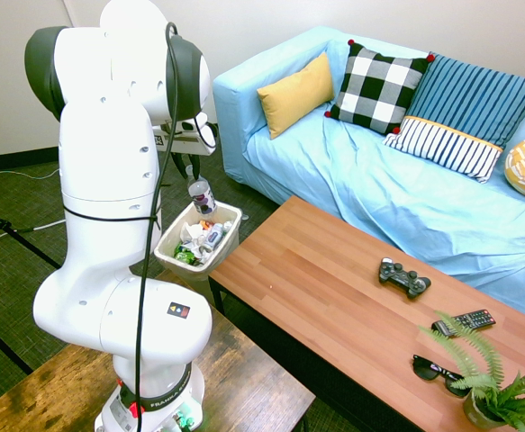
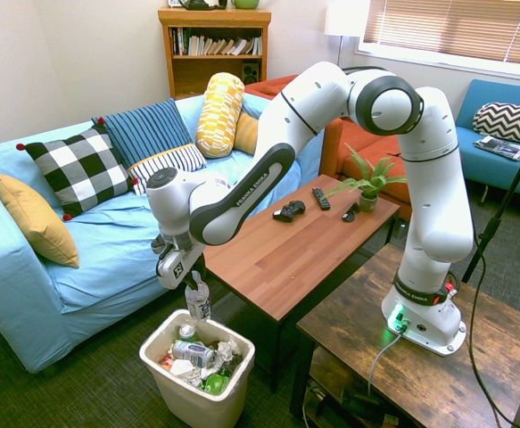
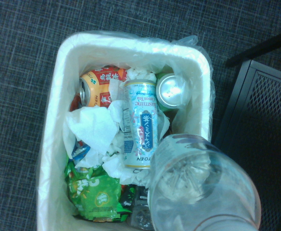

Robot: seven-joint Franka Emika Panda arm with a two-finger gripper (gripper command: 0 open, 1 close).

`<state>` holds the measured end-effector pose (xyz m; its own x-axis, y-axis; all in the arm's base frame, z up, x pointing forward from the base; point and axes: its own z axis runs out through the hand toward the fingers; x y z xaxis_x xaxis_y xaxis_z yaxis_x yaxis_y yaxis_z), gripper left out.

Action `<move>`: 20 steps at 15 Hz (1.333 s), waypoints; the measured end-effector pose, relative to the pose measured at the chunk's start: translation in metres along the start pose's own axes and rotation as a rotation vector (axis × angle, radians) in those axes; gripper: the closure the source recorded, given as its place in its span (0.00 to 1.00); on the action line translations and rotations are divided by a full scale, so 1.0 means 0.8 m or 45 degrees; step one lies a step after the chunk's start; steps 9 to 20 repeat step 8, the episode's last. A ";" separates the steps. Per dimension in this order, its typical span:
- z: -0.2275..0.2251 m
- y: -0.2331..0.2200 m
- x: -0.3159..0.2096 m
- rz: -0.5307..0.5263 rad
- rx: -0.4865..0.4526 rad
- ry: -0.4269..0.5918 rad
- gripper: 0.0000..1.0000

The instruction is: Throw the bottle in the trash bin

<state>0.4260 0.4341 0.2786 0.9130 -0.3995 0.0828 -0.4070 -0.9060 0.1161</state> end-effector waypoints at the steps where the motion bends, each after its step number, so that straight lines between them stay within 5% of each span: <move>1: 0.005 0.001 0.004 0.007 -0.008 0.000 0.00; 20: 0.021 0.002 0.008 0.023 0.004 -0.014 0.00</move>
